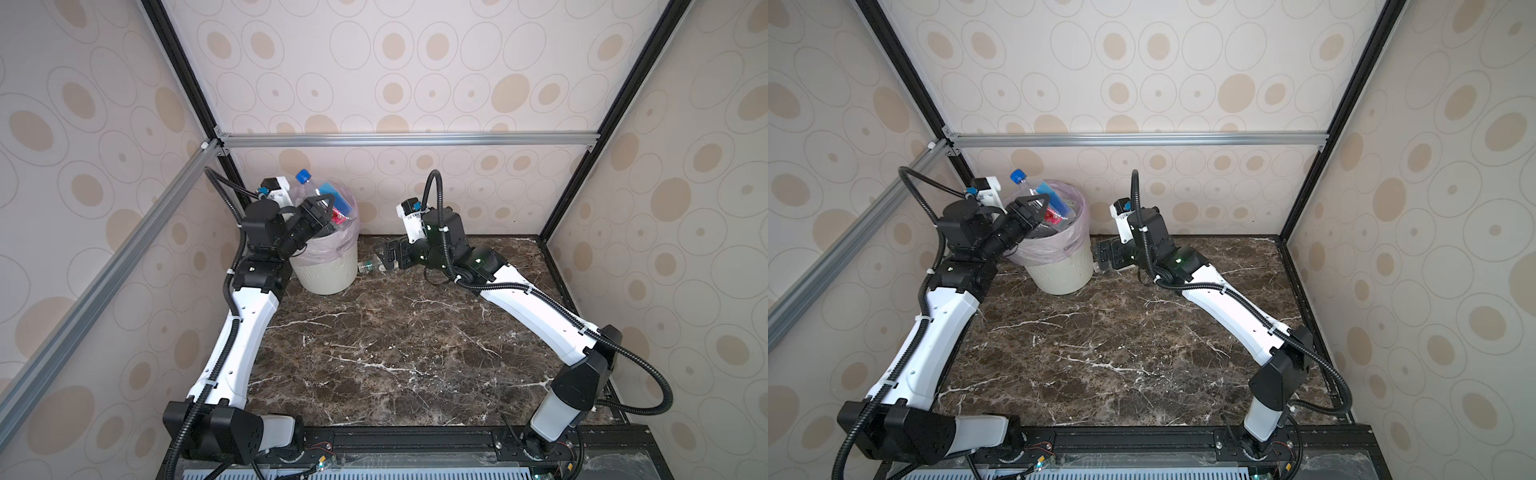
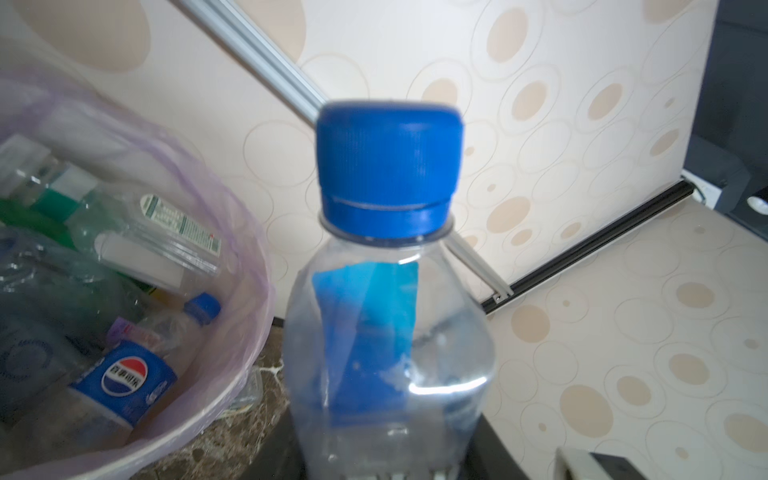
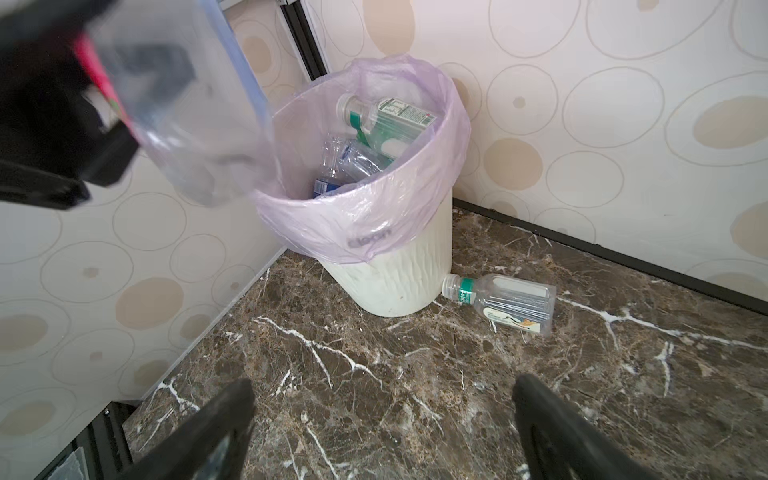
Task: Throw the plastic bottles in the bin
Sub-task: 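Carry the FIJI bottle over the bin with the left gripper while the right releases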
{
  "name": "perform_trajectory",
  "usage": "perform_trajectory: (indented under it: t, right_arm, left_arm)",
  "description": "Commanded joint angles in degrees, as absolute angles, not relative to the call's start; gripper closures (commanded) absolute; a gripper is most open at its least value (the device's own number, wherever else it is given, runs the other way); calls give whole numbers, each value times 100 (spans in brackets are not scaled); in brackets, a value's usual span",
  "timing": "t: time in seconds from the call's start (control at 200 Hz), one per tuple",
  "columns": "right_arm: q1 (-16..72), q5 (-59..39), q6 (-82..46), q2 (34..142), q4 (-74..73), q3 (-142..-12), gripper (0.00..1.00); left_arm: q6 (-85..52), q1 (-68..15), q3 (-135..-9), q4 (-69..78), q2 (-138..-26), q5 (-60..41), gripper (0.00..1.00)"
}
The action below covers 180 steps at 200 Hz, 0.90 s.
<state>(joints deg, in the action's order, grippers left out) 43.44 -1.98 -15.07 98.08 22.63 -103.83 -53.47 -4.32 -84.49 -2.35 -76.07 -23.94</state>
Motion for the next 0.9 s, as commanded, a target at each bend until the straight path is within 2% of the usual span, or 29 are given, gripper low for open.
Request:
perform_trajectory:
  t: [0.0,0.175,0.38,0.42,0.485,0.59,0.895]
  right_arm:
    - [4395,-277,-1447,9896,2414,-10613,0]
    - [4392,-223,-1381,9819,2447,-10523,0]
    - [4393,-165,-1327,9764,2416,-10366,0]
    - [4390,-183,-1351,9780,2401,-10353,0]
    - [4388,-251,-1403,9808,2384,-10336,0]
    - [4389,-342,-1487,9802,2334,-10251,0]
    - [4389,-437,-1656,9818,2217,-10098,0]
  left_arm:
    - [-5854,-310,-9088,-30,-7691,-2421,55]
    - [-5964,-241,-9724,-30,-7973,-2410,54]
    - [-6097,81,-9365,241,-8356,-2501,50]
    - [-6100,174,-9303,187,-8537,-2545,43]
    - [-6159,320,-9333,24,-8832,-2660,21]
    - [-6056,374,-9461,140,-8869,-3046,1]
    - [-5453,370,-9552,-333,-8288,-2871,1]
